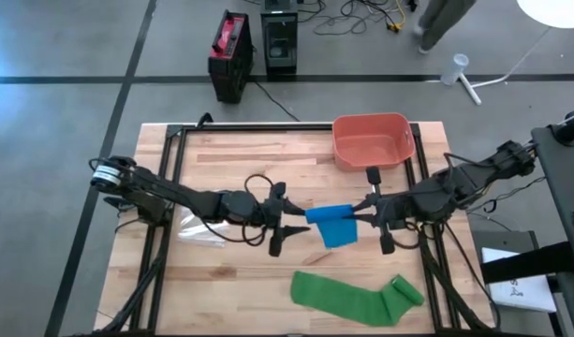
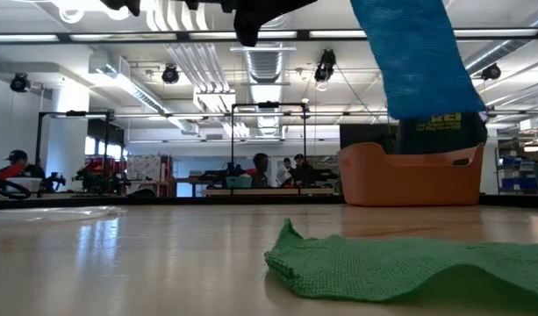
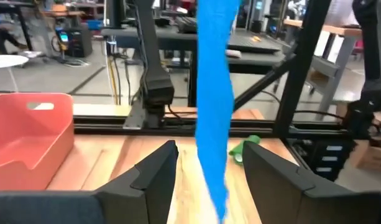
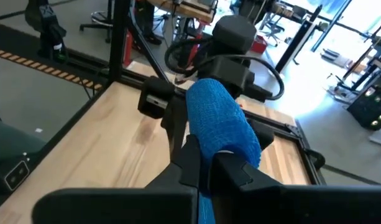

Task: Roll bandage
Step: Roll the blue bandage

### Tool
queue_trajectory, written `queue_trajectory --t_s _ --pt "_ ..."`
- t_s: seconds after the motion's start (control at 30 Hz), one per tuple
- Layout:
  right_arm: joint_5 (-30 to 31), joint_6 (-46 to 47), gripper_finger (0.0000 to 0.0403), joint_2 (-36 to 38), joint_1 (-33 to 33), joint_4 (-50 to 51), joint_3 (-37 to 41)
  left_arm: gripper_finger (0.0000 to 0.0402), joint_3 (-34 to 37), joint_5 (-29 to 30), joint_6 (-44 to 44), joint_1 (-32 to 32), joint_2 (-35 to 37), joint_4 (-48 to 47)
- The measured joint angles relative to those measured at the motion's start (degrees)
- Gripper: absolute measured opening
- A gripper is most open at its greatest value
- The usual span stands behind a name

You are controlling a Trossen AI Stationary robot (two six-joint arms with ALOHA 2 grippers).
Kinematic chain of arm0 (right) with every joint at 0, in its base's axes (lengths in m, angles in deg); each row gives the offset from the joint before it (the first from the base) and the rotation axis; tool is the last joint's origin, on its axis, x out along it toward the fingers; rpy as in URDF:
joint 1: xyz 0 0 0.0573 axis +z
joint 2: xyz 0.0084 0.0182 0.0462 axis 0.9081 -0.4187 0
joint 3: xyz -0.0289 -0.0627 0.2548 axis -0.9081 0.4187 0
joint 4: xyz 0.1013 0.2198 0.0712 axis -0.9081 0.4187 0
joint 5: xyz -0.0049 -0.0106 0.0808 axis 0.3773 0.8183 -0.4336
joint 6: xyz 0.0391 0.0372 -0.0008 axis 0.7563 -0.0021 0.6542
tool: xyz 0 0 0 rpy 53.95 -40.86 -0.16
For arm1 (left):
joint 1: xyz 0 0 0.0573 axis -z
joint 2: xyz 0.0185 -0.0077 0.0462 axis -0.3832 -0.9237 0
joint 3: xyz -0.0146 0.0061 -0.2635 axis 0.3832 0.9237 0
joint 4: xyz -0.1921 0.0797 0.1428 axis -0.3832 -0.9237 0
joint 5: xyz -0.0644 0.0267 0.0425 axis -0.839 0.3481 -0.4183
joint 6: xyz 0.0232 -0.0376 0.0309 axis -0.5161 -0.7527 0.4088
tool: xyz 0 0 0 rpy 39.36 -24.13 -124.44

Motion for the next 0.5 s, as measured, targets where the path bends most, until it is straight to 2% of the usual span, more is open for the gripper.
queue_trajectory --t_s 0.23,0.5 --pt "-0.08 -0.03 0.0008 -3.22 -0.01 -0.36 0.02 0.0198 1.36 -0.02 -0.07 -0.36 -3.86 10.48" --pt "-0.16 -0.19 0.0008 -4.46 -0.01 -1.73 0.02 0.0232 -1.67 0.10 -0.45 -1.08 -9.38 13.24"
